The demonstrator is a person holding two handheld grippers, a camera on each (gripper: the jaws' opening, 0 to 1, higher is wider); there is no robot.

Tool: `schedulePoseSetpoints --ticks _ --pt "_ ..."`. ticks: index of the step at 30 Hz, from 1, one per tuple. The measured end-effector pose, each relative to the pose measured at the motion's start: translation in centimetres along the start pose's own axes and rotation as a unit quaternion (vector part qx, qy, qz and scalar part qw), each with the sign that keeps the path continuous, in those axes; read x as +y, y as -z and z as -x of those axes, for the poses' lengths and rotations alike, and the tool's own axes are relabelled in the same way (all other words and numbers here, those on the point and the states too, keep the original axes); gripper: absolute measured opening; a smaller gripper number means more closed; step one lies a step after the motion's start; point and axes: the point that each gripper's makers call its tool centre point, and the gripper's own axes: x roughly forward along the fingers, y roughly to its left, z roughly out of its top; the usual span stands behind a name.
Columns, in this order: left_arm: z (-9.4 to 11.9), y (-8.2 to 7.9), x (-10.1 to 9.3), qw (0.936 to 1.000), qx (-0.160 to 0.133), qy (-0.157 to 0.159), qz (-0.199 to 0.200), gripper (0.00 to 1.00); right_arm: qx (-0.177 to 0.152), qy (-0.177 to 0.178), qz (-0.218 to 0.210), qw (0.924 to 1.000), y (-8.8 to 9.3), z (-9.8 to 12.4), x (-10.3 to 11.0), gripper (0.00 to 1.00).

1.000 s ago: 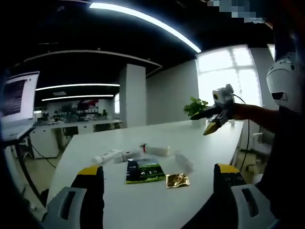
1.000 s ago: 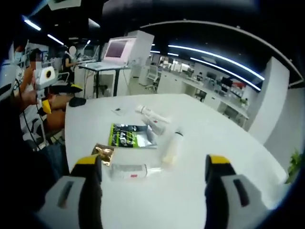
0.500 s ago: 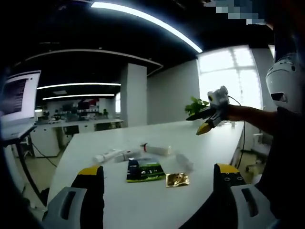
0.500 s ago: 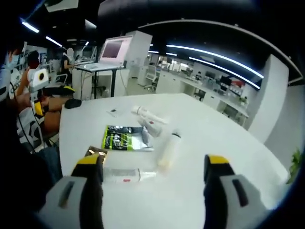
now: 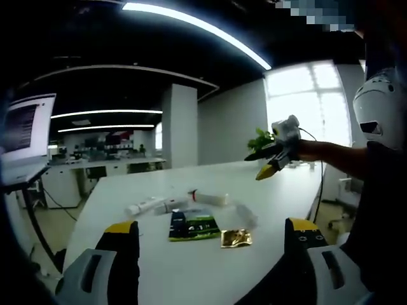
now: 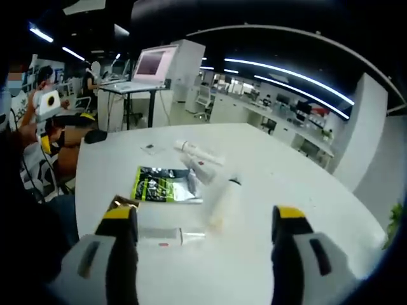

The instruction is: Arrange the skincare products in the storage area until every visible bottle or jar stands upright without overlapping.

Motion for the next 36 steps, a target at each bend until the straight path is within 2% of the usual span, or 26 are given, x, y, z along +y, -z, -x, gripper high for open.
schedulePoseSetpoints --ticks 17,36 --pt "0.2 0.1 0.2 1.0000 0.000 -0.004 0.009 0.96 0.003 -0.007 -0.003 1.0000 0.0 -2.1 -1.1 0.87" --pt "0.4 0.2 0.1 0.9999 0.000 -0.009 0.013 0.96 0.016 -0.016 -0.006 0.9997 0.9 -4.3 -2.2 0.87"
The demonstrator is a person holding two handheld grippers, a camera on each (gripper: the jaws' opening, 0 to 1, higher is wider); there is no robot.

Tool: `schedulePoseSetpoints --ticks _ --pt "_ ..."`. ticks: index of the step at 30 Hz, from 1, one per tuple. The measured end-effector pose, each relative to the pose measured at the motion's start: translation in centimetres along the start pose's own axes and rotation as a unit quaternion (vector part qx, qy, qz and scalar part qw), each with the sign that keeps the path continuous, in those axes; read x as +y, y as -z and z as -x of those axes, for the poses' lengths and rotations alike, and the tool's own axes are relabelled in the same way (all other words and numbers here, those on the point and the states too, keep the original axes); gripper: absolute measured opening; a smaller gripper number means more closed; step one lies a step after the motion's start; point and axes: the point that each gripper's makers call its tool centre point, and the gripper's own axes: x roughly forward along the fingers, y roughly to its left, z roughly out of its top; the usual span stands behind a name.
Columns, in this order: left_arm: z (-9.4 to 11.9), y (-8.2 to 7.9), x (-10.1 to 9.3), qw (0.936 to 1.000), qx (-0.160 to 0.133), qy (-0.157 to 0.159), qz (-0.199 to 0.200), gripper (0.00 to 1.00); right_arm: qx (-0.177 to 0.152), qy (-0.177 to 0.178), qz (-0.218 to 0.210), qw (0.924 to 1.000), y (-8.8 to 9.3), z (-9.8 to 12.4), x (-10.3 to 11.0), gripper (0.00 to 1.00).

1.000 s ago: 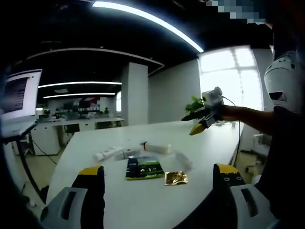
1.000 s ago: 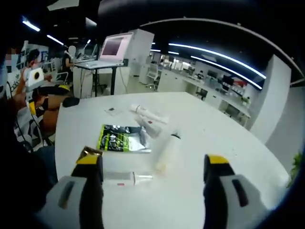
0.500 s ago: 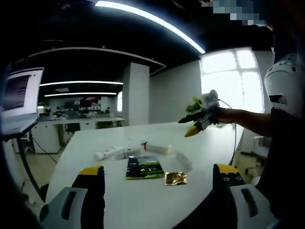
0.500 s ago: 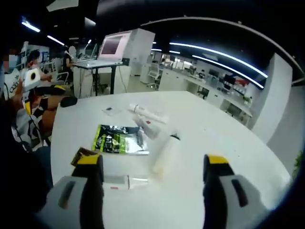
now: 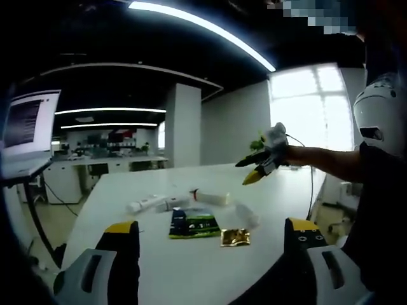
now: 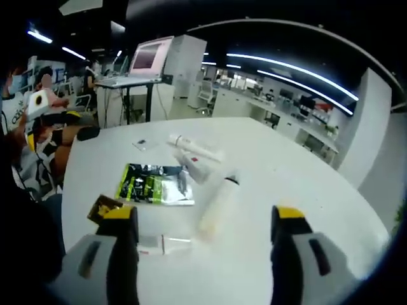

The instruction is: Arrange the skincare products in the storage area until every visible bottle or jar stands upright without overlapping.

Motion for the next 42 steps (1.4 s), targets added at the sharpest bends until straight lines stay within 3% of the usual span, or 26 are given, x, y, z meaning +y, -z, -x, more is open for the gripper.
schedulePoseSetpoints --ticks 21,38,42 --pt "0.5 0.4 0.3 0.9999 0.009 -0.008 0.002 0.96 -0.007 -0.006 -0.012 0.9999 -0.8 -2.4 -0.7 0.86" --pt "0.6 0.8 0.3 0.9998 0.021 -0.007 0.004 0.96 0.009 -0.005 -0.019 0.9998 -0.2 -4.7 -2.5 0.85" --pt "0.7 0.7 0.2 0.9998 0.021 -0.007 0.000 0.95 0.012 -0.008 -0.019 0.9997 0.1 -5.0 -2.1 0.85"
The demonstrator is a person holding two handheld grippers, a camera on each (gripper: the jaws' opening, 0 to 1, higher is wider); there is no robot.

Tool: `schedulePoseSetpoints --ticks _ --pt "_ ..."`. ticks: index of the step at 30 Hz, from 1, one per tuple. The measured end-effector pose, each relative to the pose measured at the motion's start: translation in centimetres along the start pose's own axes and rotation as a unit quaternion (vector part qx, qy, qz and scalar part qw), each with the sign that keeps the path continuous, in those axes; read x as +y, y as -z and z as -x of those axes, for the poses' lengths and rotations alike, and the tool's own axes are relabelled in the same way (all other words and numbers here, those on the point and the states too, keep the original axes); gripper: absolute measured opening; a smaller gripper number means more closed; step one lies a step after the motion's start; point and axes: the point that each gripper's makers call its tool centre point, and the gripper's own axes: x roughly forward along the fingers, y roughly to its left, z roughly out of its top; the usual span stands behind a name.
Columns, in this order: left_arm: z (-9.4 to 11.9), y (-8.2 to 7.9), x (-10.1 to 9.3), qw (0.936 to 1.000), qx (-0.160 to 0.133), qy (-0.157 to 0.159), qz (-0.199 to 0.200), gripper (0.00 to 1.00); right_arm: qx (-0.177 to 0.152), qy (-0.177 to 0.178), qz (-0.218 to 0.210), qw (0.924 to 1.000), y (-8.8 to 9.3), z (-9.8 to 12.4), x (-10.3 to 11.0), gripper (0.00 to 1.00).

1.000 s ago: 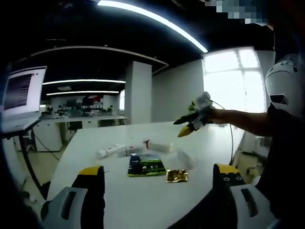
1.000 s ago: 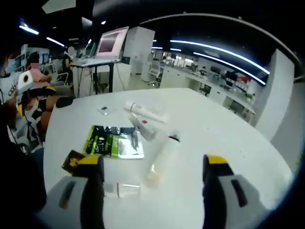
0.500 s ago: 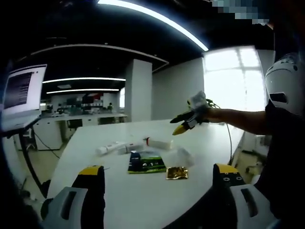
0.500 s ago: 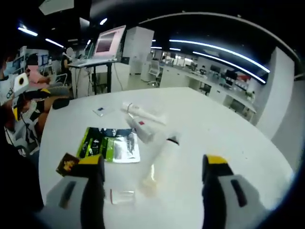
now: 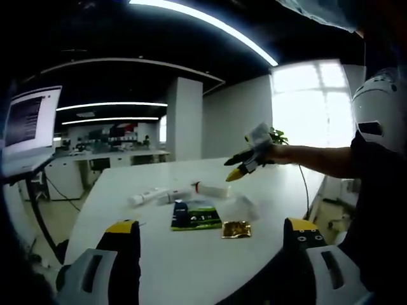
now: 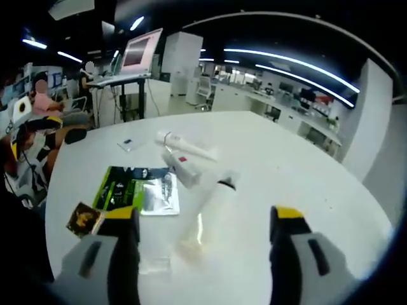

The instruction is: Arrange the skincare products in the storage area until every visible bottle or jar stands upright without overlapping.

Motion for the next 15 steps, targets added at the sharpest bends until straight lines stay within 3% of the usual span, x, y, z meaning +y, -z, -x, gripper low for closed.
schedulePoseSetpoints --ticks 15 --pt "0.0 0.0 -0.3 1.0000 0.006 0.000 -0.003 0.94 0.006 -0.002 -0.009 0.9999 0.6 -1.8 -0.6 0.84"
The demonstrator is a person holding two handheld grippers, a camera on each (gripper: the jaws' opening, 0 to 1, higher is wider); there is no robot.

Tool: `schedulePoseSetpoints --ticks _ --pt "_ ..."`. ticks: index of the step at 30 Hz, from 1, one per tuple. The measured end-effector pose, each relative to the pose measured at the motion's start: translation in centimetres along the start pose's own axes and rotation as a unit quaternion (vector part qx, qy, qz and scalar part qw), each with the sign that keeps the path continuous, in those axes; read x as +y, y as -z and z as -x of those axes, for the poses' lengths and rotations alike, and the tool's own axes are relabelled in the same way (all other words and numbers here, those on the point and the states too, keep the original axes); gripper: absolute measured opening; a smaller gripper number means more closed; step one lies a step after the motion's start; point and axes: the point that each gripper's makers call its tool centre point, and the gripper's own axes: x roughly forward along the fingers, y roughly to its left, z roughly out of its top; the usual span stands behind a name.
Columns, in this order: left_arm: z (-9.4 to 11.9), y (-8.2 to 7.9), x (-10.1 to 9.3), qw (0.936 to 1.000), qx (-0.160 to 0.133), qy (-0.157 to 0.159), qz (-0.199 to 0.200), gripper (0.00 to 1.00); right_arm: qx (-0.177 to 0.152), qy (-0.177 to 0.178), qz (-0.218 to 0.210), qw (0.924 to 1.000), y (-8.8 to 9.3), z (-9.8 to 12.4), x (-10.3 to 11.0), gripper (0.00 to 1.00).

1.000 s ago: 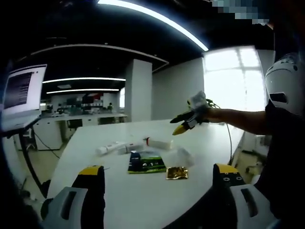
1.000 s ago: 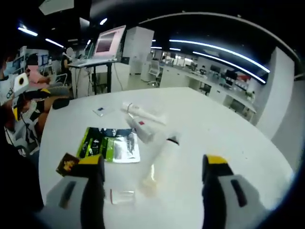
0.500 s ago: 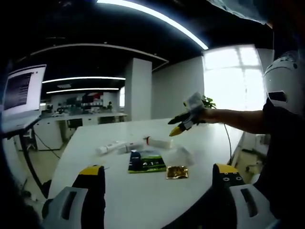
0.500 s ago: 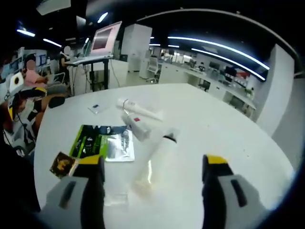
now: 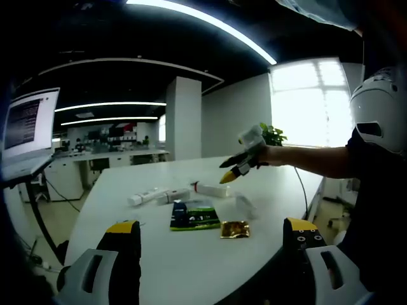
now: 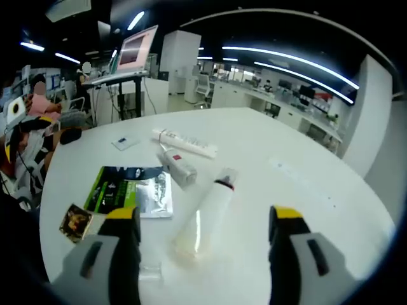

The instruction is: Arrange the skincare products in the storage area until every visible bottle or jar stands upright without overlapping.

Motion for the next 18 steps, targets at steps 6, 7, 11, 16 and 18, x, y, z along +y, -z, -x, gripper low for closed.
schedulePoseSetpoints --ticks 6,7,11,16,18 --pt "0.1 0.1 0.1 1.0000 0.001 -0.001 0.003 0.93 0.005 -0.004 -0.005 1.0000 0.3 -0.9 -0.2 0.82" --pt "0.1 0.1 0.1 1.0000 0.000 -0.002 0.004 0.93 0.006 -0.003 -0.006 1.0000 0.4 -1.0 -0.2 0.82" --pt "0.1 0.3 0.1 1.0000 0.003 -0.001 0.004 0.93 0.009 -0.005 -0.010 0.9999 0.3 -1.5 -0.3 0.82" --pt "0.1 0.4 0.1 1.0000 0.003 -0.002 0.005 0.93 0.009 -0.009 -0.012 0.9999 0.3 -2.1 -0.2 0.81" --pt "0.2 0.4 0.2 1.0000 0.004 -0.003 0.006 0.93 0.011 -0.008 -0.013 0.9998 0.5 -2.3 -0.3 0.81"
